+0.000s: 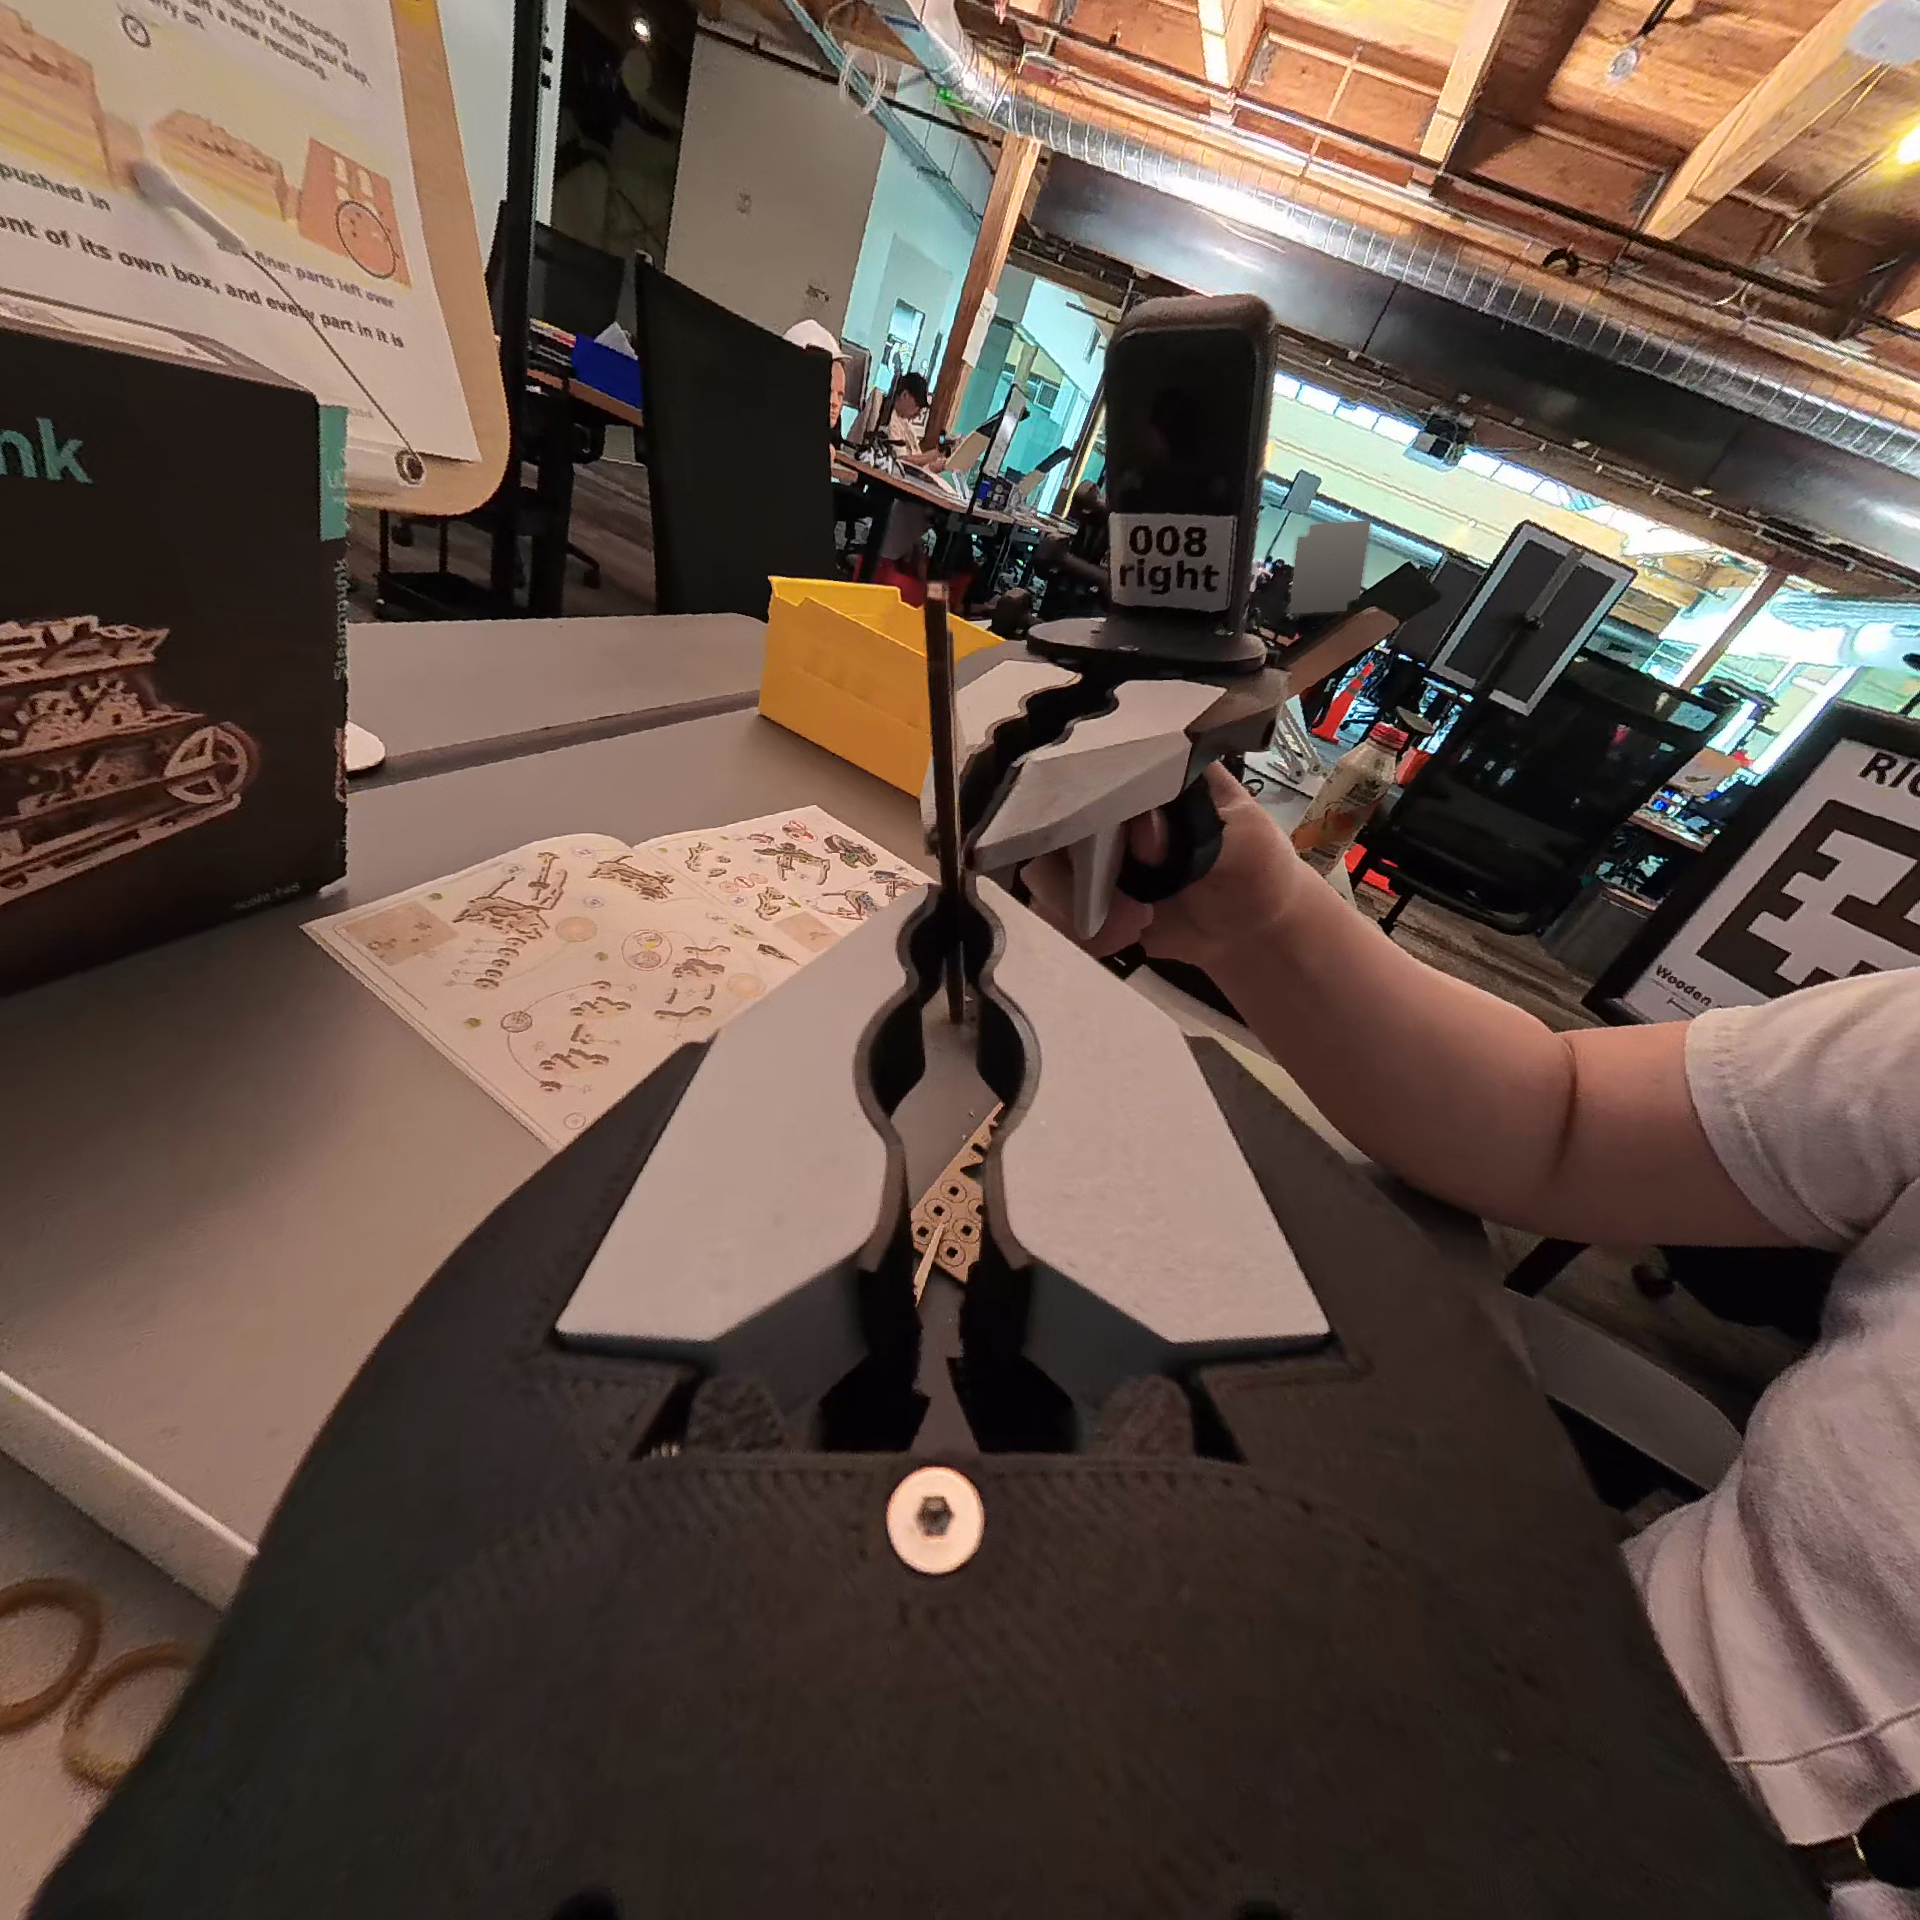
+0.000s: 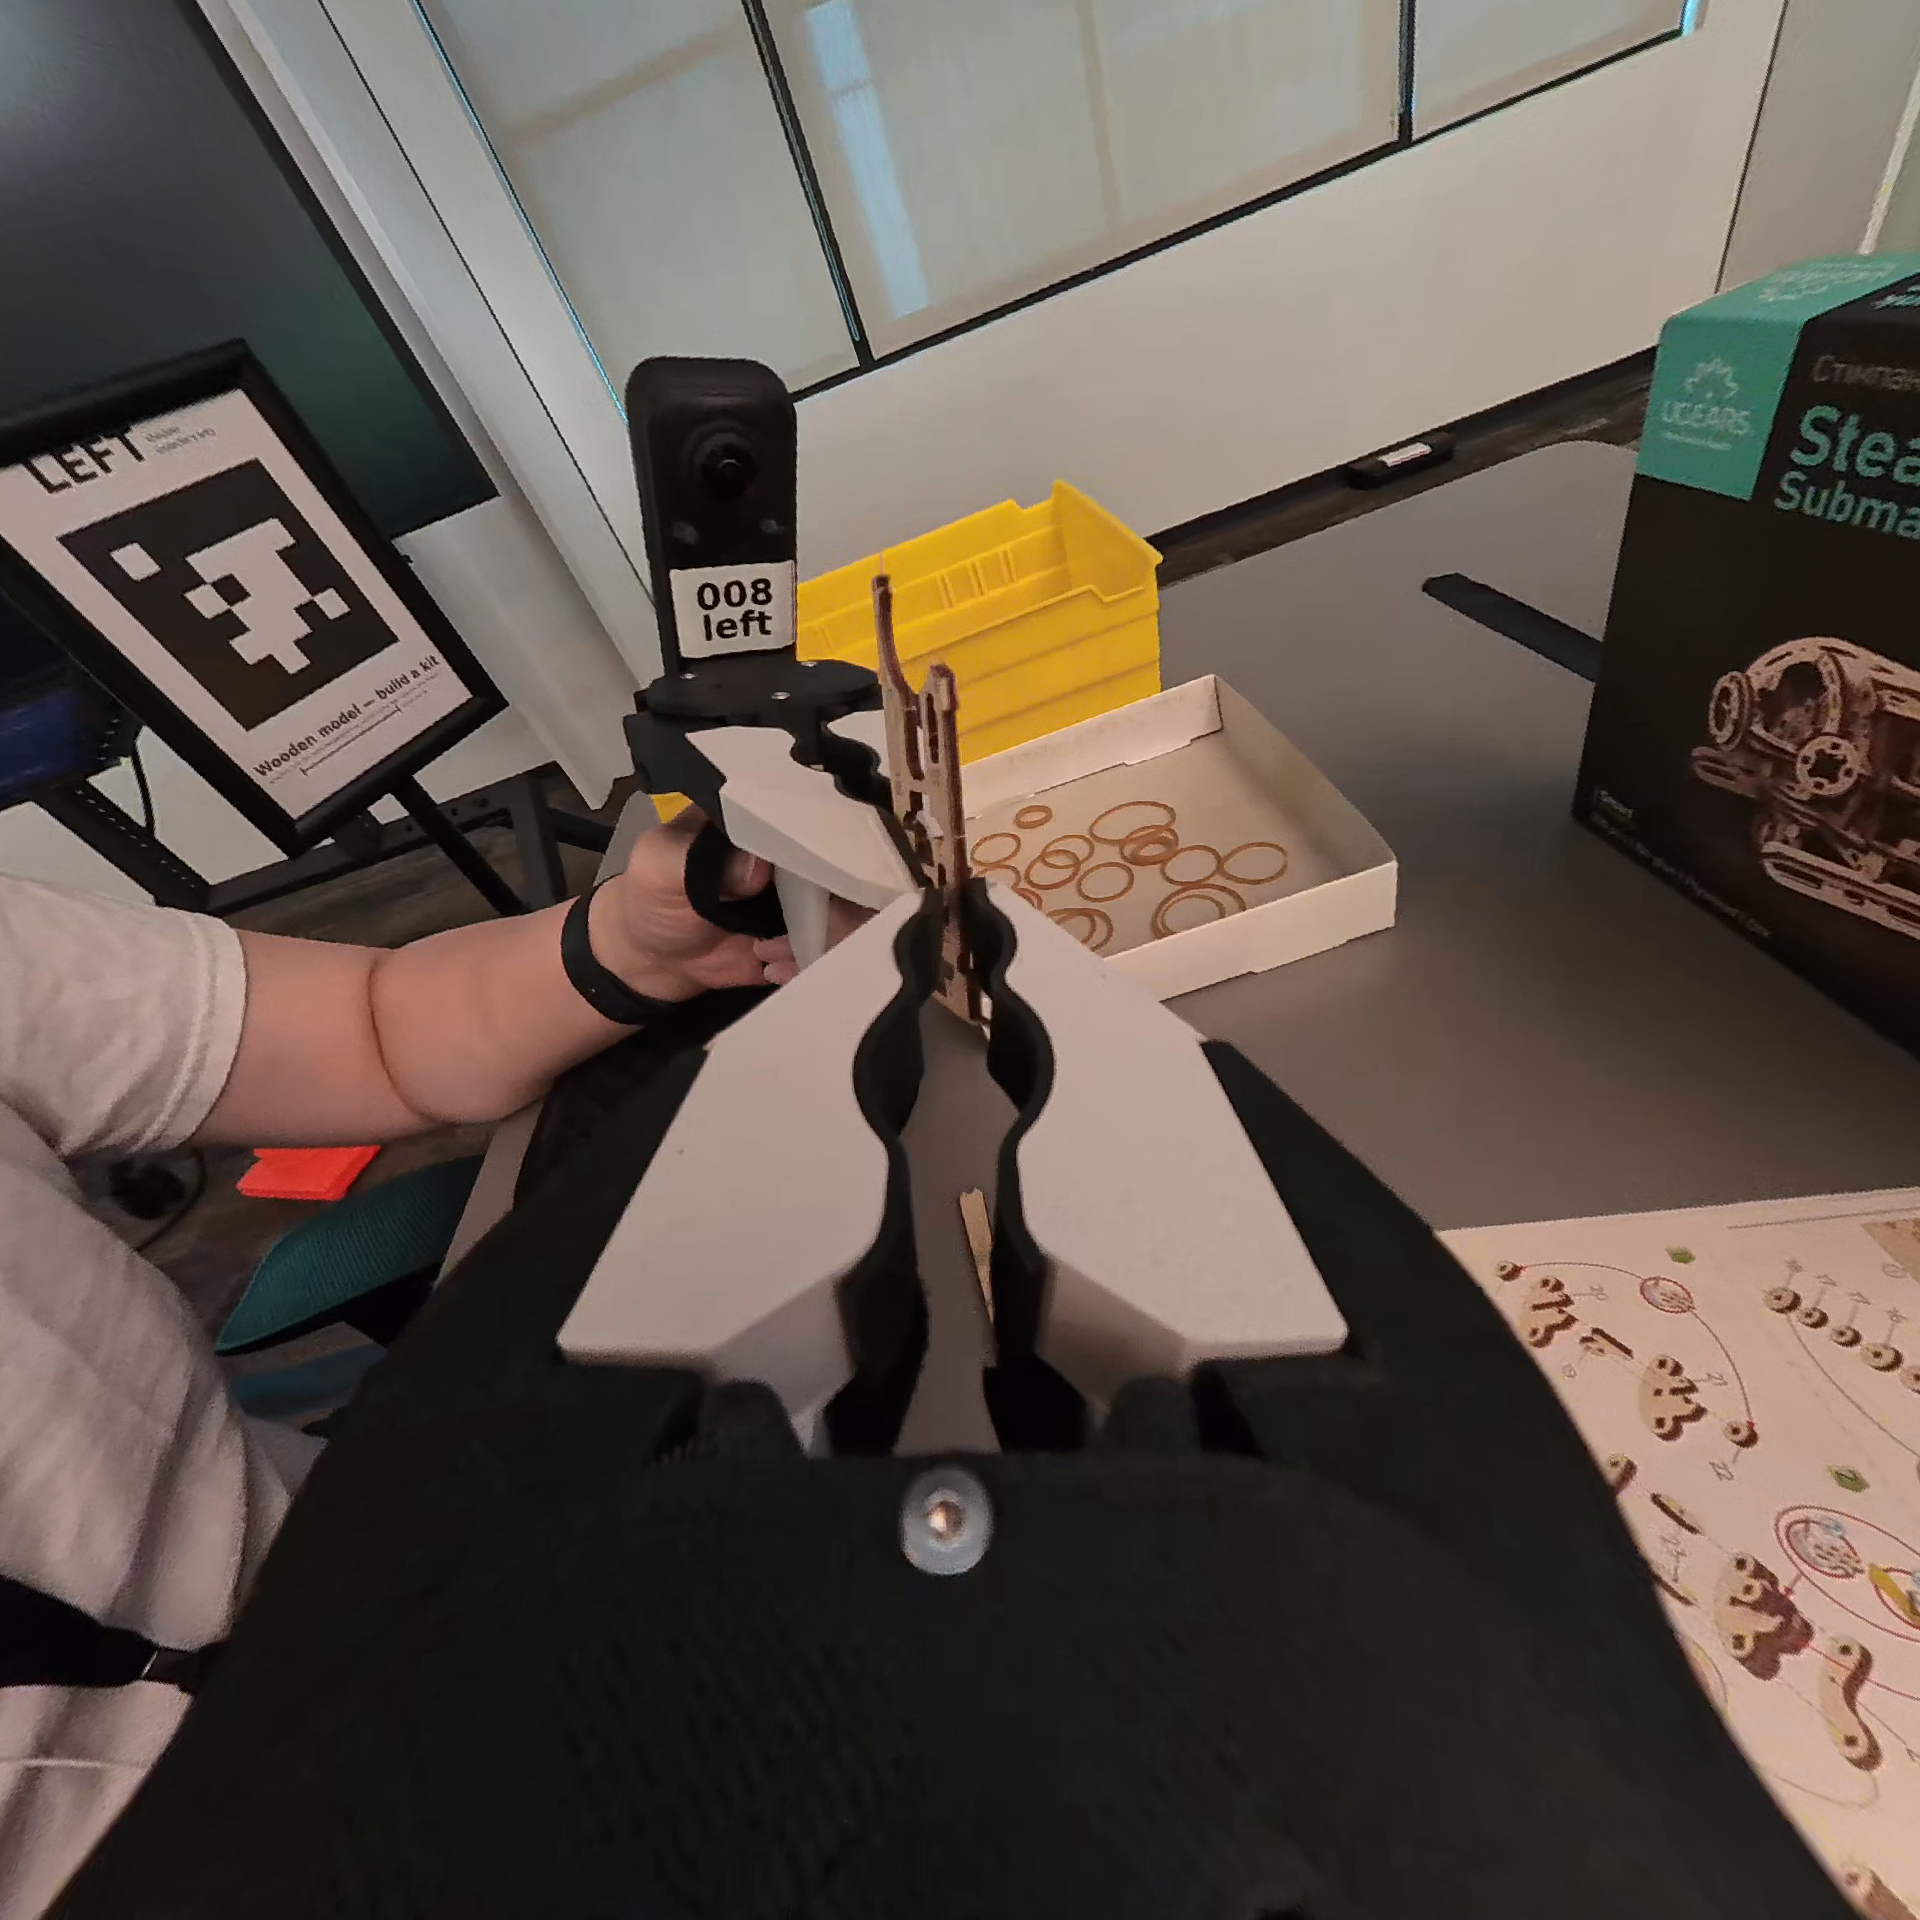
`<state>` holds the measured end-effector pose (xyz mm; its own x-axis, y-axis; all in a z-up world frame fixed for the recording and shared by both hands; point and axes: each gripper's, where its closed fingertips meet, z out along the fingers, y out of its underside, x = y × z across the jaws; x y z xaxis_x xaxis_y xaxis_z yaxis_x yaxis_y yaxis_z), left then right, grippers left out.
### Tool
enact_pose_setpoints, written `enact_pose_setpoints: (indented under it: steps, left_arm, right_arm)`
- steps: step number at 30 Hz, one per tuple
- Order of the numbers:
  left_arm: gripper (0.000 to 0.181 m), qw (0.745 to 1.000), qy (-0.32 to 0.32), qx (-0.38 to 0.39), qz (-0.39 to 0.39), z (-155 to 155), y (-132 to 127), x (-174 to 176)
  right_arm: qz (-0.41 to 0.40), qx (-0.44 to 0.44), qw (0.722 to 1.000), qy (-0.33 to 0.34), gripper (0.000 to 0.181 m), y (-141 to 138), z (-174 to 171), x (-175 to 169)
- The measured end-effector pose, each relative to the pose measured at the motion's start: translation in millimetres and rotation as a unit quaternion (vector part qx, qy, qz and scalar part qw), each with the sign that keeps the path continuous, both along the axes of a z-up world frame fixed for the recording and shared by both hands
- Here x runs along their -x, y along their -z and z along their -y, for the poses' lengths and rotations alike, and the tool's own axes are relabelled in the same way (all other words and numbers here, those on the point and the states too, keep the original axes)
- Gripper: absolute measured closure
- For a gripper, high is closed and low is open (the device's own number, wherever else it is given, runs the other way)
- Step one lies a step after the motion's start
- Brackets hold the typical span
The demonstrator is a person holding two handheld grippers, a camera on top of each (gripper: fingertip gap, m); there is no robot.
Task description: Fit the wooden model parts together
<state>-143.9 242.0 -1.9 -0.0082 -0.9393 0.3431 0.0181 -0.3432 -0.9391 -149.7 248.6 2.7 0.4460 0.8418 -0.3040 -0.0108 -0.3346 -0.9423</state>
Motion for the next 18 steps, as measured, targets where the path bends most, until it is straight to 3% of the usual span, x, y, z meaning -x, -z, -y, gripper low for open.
enact_pose_setpoints:
  steps: [15, 18]
  left_arm:
    - [0.18, 0.999, -0.02, 0.031, -0.025, -3.4, 8.4, -2.6]
    - [0.181, 0.999, -0.01, 0.032, -0.011, -4.5, 5.9, -1.0]
  right_arm:
    - [0.143, -0.099, 0.982, 0.078, 0.179, 10.5, -9.6, -1.4]
    - [0.112, -0.092, 0.988, 0.061, 0.178, 5.6, -6.4, -0.8]
